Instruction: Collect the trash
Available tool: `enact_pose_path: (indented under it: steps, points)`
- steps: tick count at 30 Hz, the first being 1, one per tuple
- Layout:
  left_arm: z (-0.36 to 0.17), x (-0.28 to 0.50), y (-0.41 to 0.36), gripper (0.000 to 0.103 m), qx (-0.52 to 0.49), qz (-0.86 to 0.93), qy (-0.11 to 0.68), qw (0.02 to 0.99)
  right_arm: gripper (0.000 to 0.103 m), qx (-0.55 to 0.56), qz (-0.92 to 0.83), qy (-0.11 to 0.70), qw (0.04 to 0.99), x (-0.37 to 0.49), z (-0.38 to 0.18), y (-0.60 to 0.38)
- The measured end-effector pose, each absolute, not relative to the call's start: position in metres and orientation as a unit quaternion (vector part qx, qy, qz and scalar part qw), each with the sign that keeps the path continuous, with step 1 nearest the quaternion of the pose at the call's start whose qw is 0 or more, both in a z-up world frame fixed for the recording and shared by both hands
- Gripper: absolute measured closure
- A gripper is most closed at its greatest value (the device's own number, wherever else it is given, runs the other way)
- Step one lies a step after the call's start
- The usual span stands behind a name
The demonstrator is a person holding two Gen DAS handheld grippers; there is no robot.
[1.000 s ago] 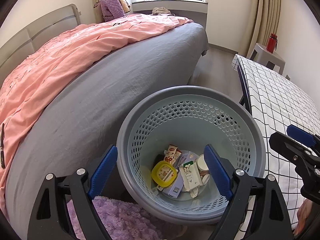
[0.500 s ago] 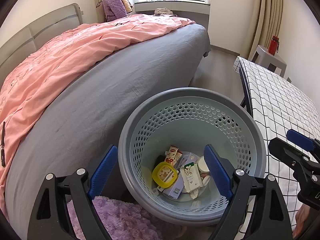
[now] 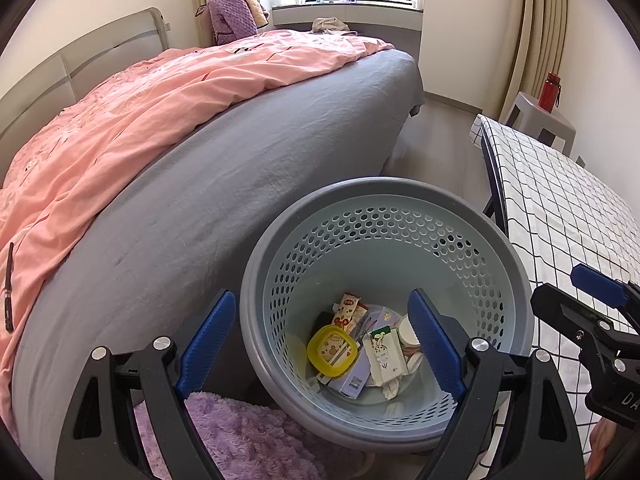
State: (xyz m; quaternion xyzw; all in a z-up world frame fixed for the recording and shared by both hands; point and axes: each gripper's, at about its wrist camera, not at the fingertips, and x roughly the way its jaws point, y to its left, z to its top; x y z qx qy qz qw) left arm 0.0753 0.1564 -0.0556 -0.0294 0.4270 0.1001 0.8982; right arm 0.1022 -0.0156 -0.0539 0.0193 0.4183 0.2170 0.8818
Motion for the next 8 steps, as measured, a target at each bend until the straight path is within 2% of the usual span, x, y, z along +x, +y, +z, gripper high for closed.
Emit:
enact_pose_path:
  steps: [8]
  points:
    - [-0.0549, 0.0747, 0.1570, 0.019, -0.031, 0.102, 0.426, 0.898, 0.019, 0.016, 0.216, 0.420, 0.882, 0.1012, -0.0541, -0.0145]
